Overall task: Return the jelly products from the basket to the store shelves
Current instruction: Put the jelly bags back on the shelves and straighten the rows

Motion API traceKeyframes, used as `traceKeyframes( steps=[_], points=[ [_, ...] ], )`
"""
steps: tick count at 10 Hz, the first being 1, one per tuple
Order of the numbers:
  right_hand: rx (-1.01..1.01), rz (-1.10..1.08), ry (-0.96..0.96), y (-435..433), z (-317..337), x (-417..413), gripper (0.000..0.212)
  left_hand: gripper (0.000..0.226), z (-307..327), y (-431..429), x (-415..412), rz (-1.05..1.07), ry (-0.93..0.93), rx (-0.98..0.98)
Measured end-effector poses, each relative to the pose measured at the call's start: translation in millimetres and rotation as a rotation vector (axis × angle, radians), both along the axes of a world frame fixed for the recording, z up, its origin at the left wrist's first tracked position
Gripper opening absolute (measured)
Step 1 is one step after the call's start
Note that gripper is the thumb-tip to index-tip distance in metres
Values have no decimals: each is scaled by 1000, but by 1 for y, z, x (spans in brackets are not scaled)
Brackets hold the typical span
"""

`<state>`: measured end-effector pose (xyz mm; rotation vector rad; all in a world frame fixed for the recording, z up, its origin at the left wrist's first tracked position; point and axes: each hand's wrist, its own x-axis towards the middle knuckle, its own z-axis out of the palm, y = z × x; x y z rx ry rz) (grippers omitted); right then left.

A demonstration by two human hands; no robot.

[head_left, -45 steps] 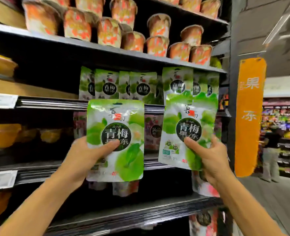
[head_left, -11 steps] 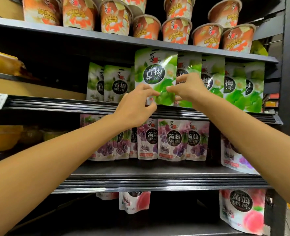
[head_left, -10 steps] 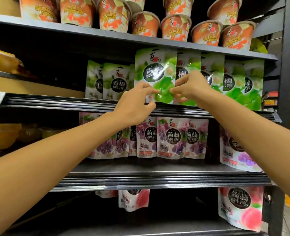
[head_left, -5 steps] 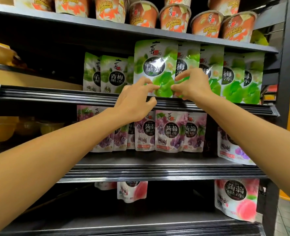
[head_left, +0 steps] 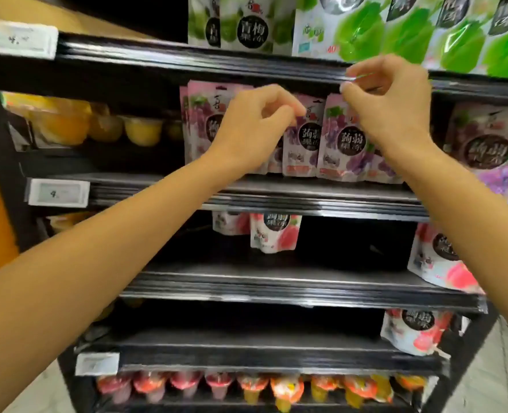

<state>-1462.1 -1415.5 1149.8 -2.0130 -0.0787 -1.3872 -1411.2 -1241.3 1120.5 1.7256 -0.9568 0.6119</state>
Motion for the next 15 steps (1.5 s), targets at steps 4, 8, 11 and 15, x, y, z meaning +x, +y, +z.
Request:
traceKeyframes(
  steps=[4,8,11,15],
  points=[
    [514,251,833,108,-414,-64,14,19,-395,137,-38,-102,955,81],
    [882,91,1609,147,-825,-123,20,16,-807,196,-136,295,1560,124],
    [916,61,1937,182,-1078,-147,50,13,-1060,214,-142,569,1790,327],
    [905,3,2020,229,-1192,-166,79,95,-1166,202,-116,949,1784,874]
  ],
)
